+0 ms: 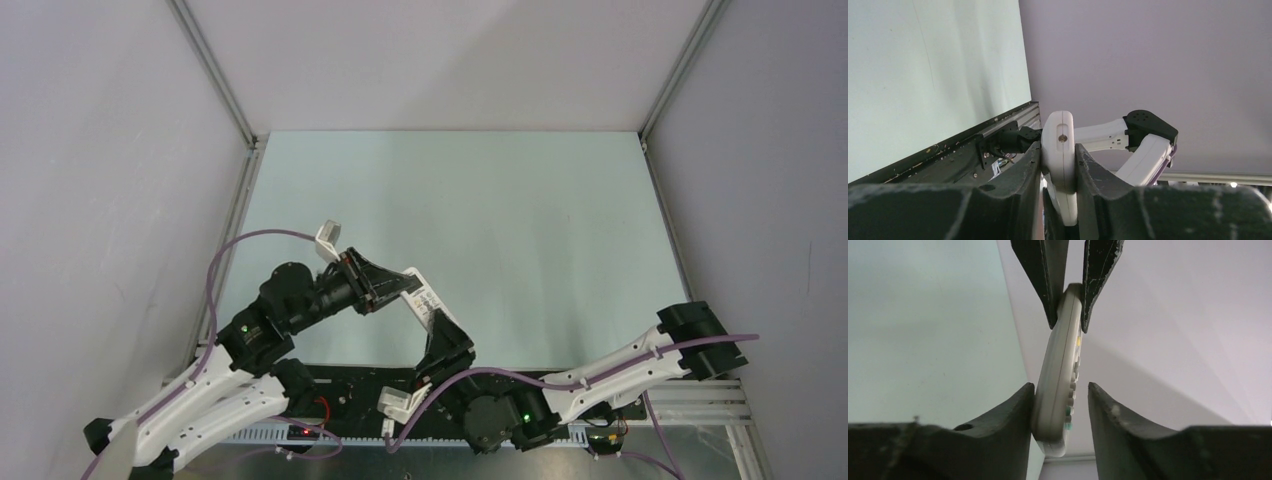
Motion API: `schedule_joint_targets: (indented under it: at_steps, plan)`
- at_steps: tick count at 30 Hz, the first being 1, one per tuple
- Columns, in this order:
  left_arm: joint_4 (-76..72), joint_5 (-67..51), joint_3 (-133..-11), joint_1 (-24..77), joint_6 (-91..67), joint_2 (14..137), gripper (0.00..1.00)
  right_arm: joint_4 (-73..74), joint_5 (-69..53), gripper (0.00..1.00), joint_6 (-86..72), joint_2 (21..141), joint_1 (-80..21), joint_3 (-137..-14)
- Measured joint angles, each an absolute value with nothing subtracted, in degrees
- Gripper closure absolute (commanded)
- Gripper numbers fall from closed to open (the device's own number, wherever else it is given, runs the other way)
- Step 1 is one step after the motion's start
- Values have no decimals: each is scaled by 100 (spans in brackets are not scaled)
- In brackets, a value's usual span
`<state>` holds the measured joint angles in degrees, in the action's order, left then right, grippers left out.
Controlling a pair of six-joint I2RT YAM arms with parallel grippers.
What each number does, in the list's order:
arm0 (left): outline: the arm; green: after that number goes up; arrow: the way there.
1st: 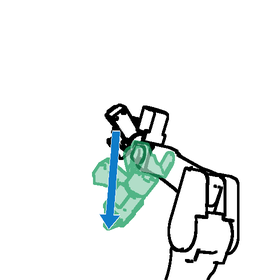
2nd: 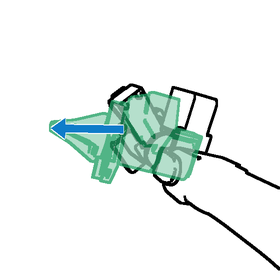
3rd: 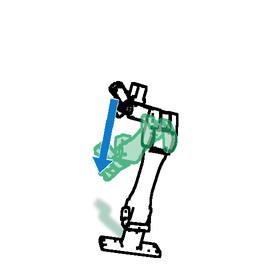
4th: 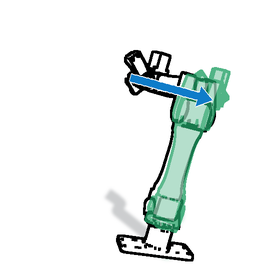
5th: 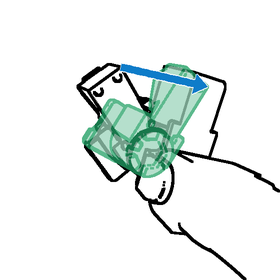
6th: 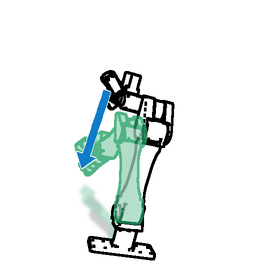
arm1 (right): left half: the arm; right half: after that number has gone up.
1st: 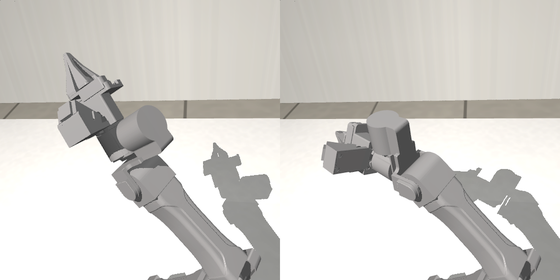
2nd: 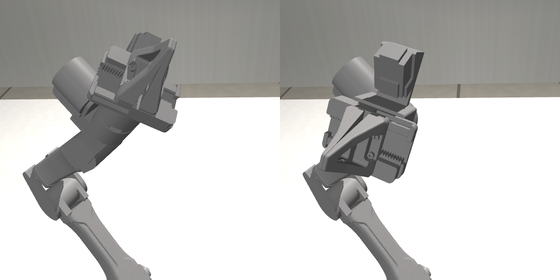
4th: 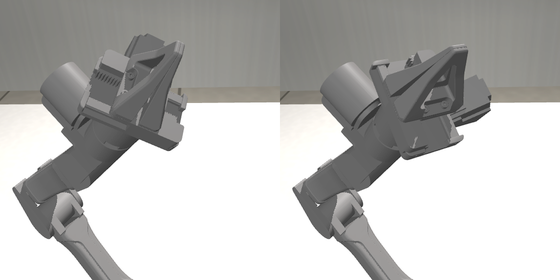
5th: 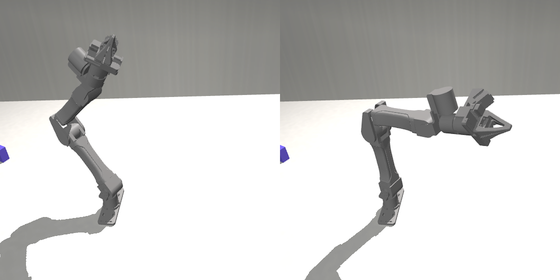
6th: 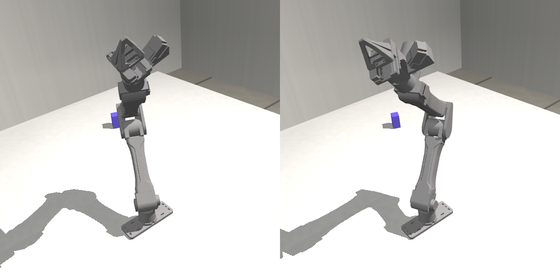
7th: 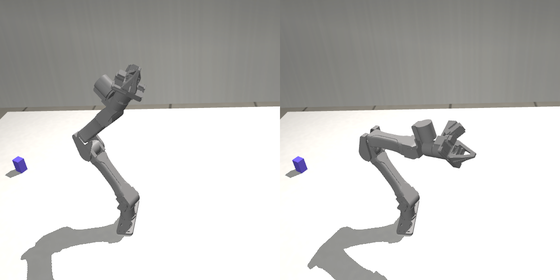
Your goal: Load the batteries into the remote control
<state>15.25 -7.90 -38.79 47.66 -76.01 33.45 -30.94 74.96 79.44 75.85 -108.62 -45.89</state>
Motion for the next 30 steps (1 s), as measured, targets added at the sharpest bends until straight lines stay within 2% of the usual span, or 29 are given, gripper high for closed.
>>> schedule_joint_targets:
  at_steps: [3,9,15,20,24,30]
  plan:
    - [1516,-762,-3874,4766,-7592,3247,100,-3304,7378,38,7953,7631,-10923,-4589]
    - [1509,-674,-3826,4766,-7594,3094,100,-3577,7212,29,7867,7756,-10971,-4589]
    - [1516,-617,-3780,4766,-7594,3100,100,-4333,7078,21,7776,7756,-11185,-4589]
    - [1514,-609,-3736,4766,-7575,3109,100,-4910,6879,20,7450,7666,-11459,-4606]
    - [1511,-567,-3706,4766,-7505,3081,100,-4303,6475,15,6198,7310,-11638,-4858]
    - [1518,-491,-3597,4766,-7502,2989,100,-3131,5955,14,4571,6692,-11653,-5065]
